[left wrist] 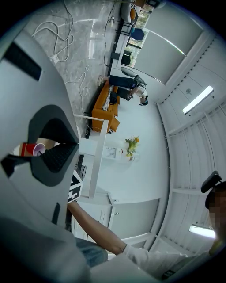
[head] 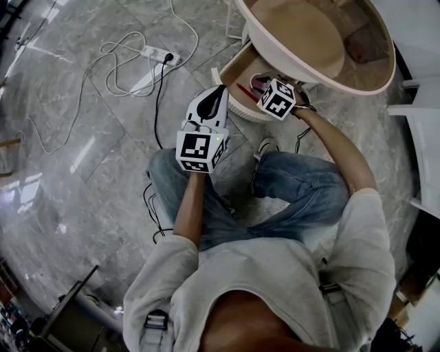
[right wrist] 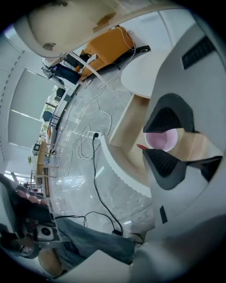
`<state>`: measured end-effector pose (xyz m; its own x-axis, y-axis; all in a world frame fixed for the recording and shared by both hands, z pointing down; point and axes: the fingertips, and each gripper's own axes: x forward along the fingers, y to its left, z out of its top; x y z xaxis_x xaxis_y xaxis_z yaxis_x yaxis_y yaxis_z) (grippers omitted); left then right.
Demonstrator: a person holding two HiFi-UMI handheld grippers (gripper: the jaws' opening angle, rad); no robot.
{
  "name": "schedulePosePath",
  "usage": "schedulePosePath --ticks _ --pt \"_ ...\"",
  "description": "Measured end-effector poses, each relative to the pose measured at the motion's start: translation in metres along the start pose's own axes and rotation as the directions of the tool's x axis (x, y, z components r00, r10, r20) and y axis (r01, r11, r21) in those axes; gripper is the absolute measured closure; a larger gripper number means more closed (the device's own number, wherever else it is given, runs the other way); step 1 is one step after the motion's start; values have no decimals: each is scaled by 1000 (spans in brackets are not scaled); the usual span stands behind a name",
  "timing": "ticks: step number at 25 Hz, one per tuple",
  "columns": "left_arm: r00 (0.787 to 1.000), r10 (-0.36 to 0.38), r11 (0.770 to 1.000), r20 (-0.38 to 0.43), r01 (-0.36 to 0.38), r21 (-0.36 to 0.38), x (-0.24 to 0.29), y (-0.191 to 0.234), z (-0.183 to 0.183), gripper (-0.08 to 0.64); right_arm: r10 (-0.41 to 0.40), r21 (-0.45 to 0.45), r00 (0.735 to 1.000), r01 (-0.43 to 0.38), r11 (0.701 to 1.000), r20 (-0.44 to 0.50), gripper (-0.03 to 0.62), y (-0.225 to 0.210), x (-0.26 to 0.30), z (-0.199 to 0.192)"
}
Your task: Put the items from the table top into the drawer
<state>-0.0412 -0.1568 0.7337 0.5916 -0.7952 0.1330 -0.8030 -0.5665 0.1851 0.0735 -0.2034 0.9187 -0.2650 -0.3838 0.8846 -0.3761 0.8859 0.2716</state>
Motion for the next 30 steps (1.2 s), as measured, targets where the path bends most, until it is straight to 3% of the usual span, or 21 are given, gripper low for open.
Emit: schedulePosePath --ticks 6,13,19,24,30 --pt "1000 -9 1000 5 9 -2 -3 -3 1 545 -37 99 986 21 995 165 522 -6 -42 42" --pt "1000 -21 1000 9 21 -5 -2 -7 2 545 -87 204 929 13 979 360 560 -7 -108 92" --pt "1000 -17 999 -10 17 -30 -1 -3 -6 545 -114 275 845 -41 961 523 568 -11 -168 124" --pt "999 -33 999 -19 33 -25 5 -9 -8 545 -179 336 758 -56 940 628 568 -27 -223 135" --pt "997 -51 988 -49 58 146 20 -14 10 545 -275 370 655 -7 929 703 568 -58 -262 143"
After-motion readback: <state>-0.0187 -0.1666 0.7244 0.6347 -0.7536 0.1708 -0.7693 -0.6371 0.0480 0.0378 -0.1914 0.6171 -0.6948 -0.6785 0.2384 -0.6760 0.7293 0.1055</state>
